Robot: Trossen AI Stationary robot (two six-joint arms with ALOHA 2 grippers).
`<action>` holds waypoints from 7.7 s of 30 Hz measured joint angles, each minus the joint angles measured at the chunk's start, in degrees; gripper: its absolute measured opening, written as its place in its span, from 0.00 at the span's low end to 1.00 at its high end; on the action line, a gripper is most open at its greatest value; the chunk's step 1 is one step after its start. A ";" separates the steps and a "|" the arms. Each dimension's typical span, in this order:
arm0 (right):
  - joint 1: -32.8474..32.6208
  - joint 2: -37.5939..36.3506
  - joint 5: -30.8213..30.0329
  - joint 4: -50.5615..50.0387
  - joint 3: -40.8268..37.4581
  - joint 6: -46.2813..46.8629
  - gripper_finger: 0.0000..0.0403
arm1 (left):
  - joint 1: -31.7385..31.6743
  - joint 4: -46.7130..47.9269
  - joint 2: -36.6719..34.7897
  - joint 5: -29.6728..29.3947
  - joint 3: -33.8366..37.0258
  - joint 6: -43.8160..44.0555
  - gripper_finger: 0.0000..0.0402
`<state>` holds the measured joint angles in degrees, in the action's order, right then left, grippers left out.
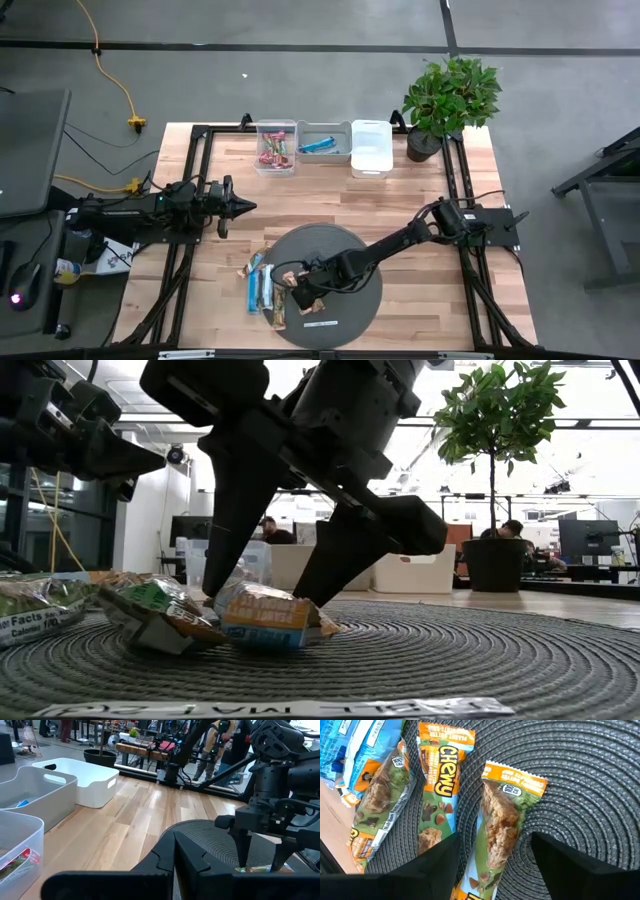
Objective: Pick and place Granola Bars by type
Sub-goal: Put the orange granola bar into the white bin
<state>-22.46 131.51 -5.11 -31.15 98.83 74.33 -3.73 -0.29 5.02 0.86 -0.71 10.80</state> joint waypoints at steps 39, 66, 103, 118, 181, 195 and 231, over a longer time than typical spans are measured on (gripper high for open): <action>2.01 -3.14 -0.14 1.82 -0.61 -3.33 0.11 | 0.00 -0.04 -0.02 -0.04 0.00 -0.01 0.00; 9.97 -21.12 -18.16 0.65 -0.35 -16.33 0.09 | 0.00 -0.01 -0.02 -0.07 0.00 0.00 0.00; 38.53 -22.12 -22.01 -33.86 -0.31 -42.63 0.09 | 0.00 -0.01 -0.02 -0.04 0.00 0.00 0.00; 48.23 -14.91 -19.53 -30.42 -0.31 -44.97 0.08 | 0.00 -0.01 0.00 -0.04 0.00 -0.01 0.00; 39.86 -21.26 -11.10 -18.10 -0.28 -42.63 0.28 | 0.00 -0.02 0.00 -0.04 0.00 -0.01 0.00; 31.44 -24.07 -3.14 -10.20 -0.26 -39.78 0.28 | 0.00 -0.03 0.00 -0.04 0.00 -0.02 0.00; 4.44 -24.07 -9.43 -4.10 -0.26 -18.76 0.28 | 0.00 -0.01 0.00 -0.04 0.00 0.00 0.00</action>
<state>-18.02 107.44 -14.54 -35.24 98.56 55.57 -3.73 -0.30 5.02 0.82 -0.71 10.81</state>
